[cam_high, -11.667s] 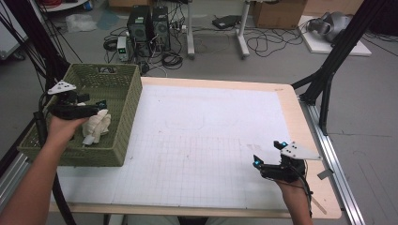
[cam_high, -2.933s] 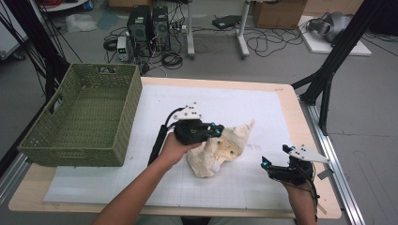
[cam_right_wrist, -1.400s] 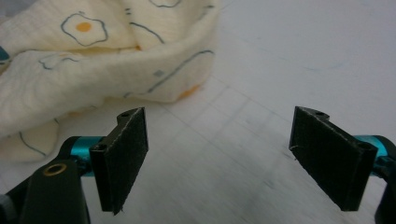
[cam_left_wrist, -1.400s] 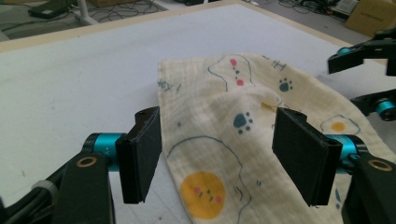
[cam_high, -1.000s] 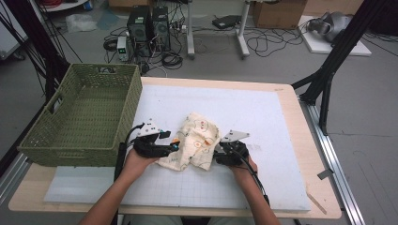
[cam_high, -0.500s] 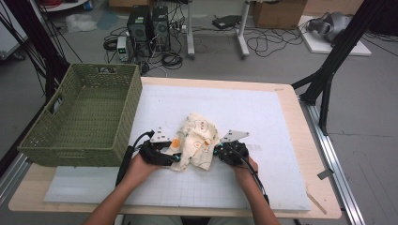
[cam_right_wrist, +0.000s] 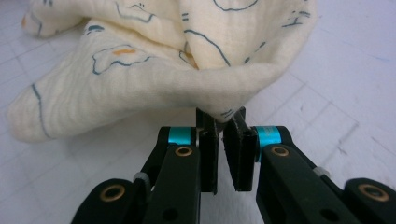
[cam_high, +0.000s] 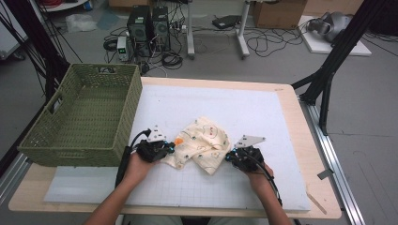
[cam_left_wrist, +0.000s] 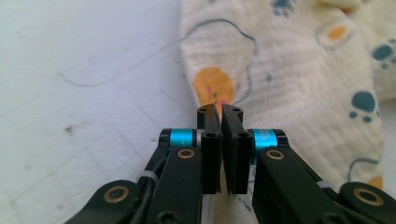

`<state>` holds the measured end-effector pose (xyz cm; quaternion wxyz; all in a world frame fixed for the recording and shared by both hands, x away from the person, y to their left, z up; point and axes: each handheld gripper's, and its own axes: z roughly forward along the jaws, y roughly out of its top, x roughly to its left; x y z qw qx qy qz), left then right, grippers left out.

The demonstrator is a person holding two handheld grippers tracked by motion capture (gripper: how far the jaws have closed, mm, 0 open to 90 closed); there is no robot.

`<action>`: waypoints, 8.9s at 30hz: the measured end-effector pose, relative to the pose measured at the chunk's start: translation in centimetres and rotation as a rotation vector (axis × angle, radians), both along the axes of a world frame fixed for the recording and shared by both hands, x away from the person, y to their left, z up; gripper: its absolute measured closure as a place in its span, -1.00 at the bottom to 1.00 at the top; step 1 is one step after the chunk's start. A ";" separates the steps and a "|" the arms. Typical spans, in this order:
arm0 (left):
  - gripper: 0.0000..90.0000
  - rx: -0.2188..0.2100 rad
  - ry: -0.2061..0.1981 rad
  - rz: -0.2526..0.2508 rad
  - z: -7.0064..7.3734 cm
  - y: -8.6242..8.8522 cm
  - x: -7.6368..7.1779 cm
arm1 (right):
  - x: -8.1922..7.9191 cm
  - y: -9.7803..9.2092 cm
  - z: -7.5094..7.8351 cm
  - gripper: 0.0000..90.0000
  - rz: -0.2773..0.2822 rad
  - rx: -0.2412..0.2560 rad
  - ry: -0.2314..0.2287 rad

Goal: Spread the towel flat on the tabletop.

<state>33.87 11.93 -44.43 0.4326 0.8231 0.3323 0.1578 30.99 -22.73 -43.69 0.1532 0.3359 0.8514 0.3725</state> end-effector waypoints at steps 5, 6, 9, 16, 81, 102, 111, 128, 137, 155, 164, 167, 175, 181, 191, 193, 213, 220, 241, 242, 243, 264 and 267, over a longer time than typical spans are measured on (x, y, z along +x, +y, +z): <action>0.92 -0.087 0.015 0.078 0.5 1.4 1.0 | -0.9 -1.2 0.2 0.88 0.010 -0.004 0.007; 0.92 -0.090 0.003 0.088 0.8 1.5 1.1 | -1.1 -1.4 0.2 0.87 0.012 -0.005 0.014; 0.92 -0.097 -0.020 0.104 1.7 1.5 1.8 | -1.5 -1.9 0.1 0.88 0.023 -0.014 0.024; 0.92 -0.074 -0.042 0.164 1.9 1.4 3.2 | -3.0 -3.4 0.3 0.91 0.048 -0.055 0.044; -0.09 -0.166 -0.033 0.131 1.8 0.0 3.0 | 11.2 -3.0 0.9 0.65 -0.499 -0.099 -0.167; 0.18 -0.086 -0.013 -0.004 0.3 -6.0 2.7 | 2.1 -6.8 1.9 0.16 -0.356 0.035 -0.236; 0.93 -0.115 -0.053 0.060 0.4 -5.1 3.3 | 1.2 -4.3 2.4 0.10 -0.148 0.131 -0.211; 0.92 -0.172 -0.069 0.143 1.5 -2.3 3.7 | 1.7 4.0 -1.2 0.85 0.226 0.060 0.010; 0.92 -0.141 -0.048 0.104 2.5 -2.2 4.3 | -0.9 3.0 -0.8 0.93 0.382 0.074 0.073; 0.92 -0.094 -0.042 0.098 1.3 -3.5 4.6 | 2.2 -3.4 -0.2 0.03 -0.047 0.111 -0.044; 0.91 -0.085 -0.038 0.092 1.1 -3.3 4.7 | 4.1 -2.4 -1.2 0.90 0.000 0.013 -0.032; 0.91 -0.094 -0.036 0.094 1.0 -3.3 4.8 | 4.9 -2.5 -1.0 0.95 0.014 -0.012 -0.047; 0.59 -0.085 -0.037 0.081 0.4 -3.2 4.9 | 8.0 -5.1 -0.6 0.96 -0.305 -0.028 -0.148; 0.16 -0.133 -0.034 0.121 0.4 -2.0 4.4 | 8.6 -5.5 -0.4 0.91 -0.419 -0.095 -0.163; 0.16 -0.174 -0.048 0.057 0.9 -1.0 2.0 | 6.0 -5.5 2.0 0.33 -0.360 -0.006 -0.231; 0.18 -0.167 -0.040 0.019 0.8 -1.2 1.5 | 5.0 -5.5 2.4 0.30 -0.339 0.002 -0.239; 0.86 0.073 -0.033 -0.160 -0.5 -6.4 0.0 | -1.1 -6.4 2.1 0.13 -0.232 0.065 -0.231; 0.89 0.077 -0.009 -0.153 0.2 -4.4 -0.6 | -1.1 -6.1 1.7 0.14 -0.206 0.056 -0.214; 0.88 0.046 0.025 -0.195 0.1 1.5 -6.3 | -0.6 -3.1 -1.2 0.25 -0.106 0.016 -0.021; 0.87 0.042 0.028 -0.195 0.2 1.4 -6.3 | -0.6 -3.2 -1.2 0.32 -0.105 0.026 -0.007; 0.87 0.034 0.030 -0.196 0.2 1.4 -6.2 | -0.5 -3.3 -1.1 0.43 -0.098 0.033 0.002; -0.08 -0.226 -0.015 0.049 2.4 2.5 -1.1 | -5.4 -6.6 -0.1 0.91 0.061 -0.023 0.077; -0.06 -0.214 -0.025 0.080 2.4 1.9 0.5 | -5.5 -6.9 0.0 0.59 0.053 0.000 0.055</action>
